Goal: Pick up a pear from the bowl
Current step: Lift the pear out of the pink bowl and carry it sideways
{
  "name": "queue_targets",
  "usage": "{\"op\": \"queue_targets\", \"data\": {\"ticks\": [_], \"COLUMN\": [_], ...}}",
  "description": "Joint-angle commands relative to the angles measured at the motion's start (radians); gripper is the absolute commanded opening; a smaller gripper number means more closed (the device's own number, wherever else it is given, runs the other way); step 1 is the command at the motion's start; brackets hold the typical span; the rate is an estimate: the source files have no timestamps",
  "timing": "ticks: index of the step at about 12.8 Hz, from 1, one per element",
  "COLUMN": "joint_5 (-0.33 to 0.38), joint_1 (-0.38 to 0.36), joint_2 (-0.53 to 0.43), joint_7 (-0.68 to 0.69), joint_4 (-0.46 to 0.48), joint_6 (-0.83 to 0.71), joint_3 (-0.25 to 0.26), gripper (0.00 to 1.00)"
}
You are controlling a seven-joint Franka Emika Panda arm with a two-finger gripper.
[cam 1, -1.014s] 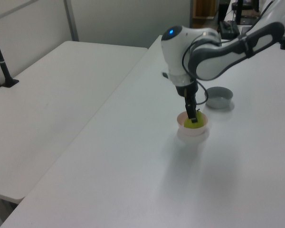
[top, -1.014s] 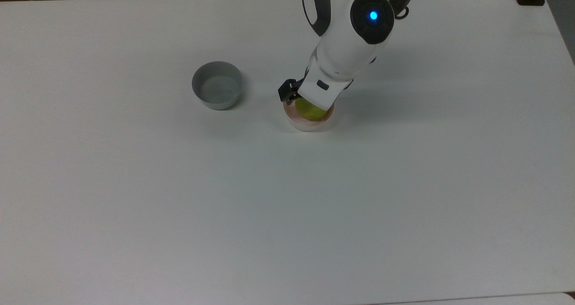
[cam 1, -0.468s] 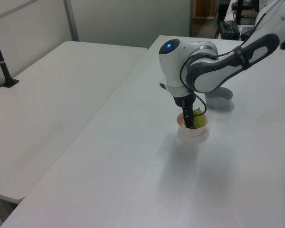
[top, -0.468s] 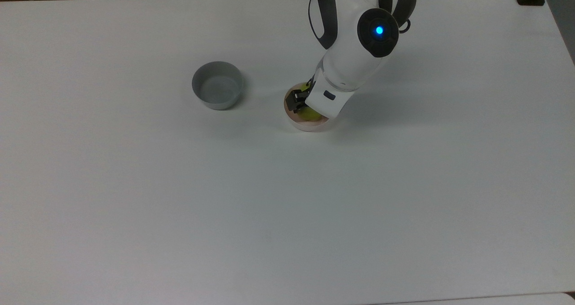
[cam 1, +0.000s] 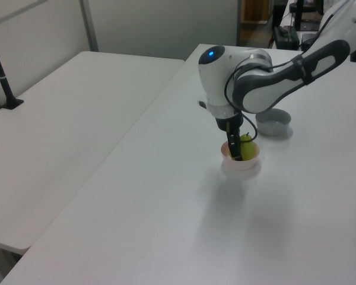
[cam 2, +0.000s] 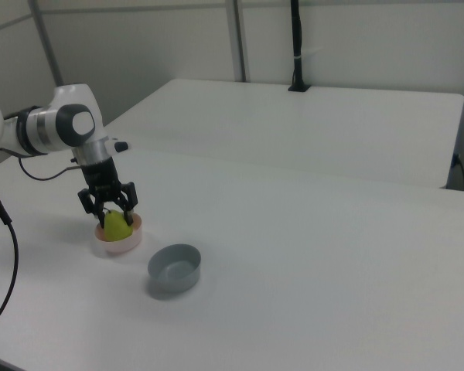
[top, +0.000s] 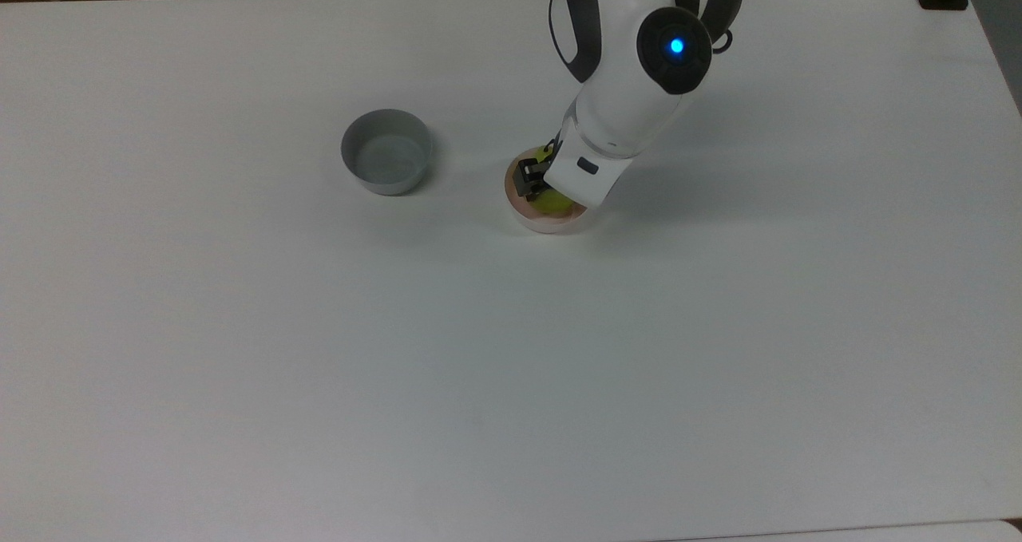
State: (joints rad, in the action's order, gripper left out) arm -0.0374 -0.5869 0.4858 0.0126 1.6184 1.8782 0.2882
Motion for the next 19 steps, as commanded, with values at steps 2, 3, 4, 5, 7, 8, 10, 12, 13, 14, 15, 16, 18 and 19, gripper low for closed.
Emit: {"op": "queue_targets", "data": {"ticks": [2, 3, 4, 5, 7, 8, 10, 12, 13, 14, 15, 16, 18, 19], "joint_5": [0.01, 0.011, 0.011, 0.013, 0.013, 0.014, 0.011, 0.013, 0.011, 0.01, 0.008, 0.007, 0.005, 0.007], "joint_1": [0.036, 0.068, 0.09, 0.148, 0.235, 0.272, 0.334, 0.352, 0.357, 0.361, 0.364, 0.364, 0.366, 0.365], "joint_2": [-0.14, -0.163, -0.174, -0.184, -0.177, -0.176, -0.161, -0.127, -0.098, -0.073, -0.047, -0.03, -0.003, 0.014], "joint_7": [-0.005, -0.003, -0.005, -0.006, 0.001, 0.001, 0.003, -0.002, -0.008, -0.008, -0.008, -0.007, -0.003, -0.003], "joint_4": [-0.014, -0.025, -0.025, -0.028, -0.07, -0.074, -0.074, -0.074, -0.071, -0.071, -0.071, -0.071, -0.068, -0.068], "joint_6": [-0.062, -0.068, -0.067, -0.057, -0.053, -0.053, -0.033, 0.044, 0.073, 0.084, 0.094, 0.105, 0.121, 0.13], "joint_3": [0.014, 0.014, 0.014, 0.014, 0.014, 0.014, 0.014, 0.014, 0.014, 0.014, 0.014, 0.014, 0.014, 0.014], "gripper": [0.28, 0.28, 0.28, 0.28, 0.28, 0.28, 0.3, 0.32, 0.32, 0.32, 0.32, 0.32, 0.35, 0.36]}}
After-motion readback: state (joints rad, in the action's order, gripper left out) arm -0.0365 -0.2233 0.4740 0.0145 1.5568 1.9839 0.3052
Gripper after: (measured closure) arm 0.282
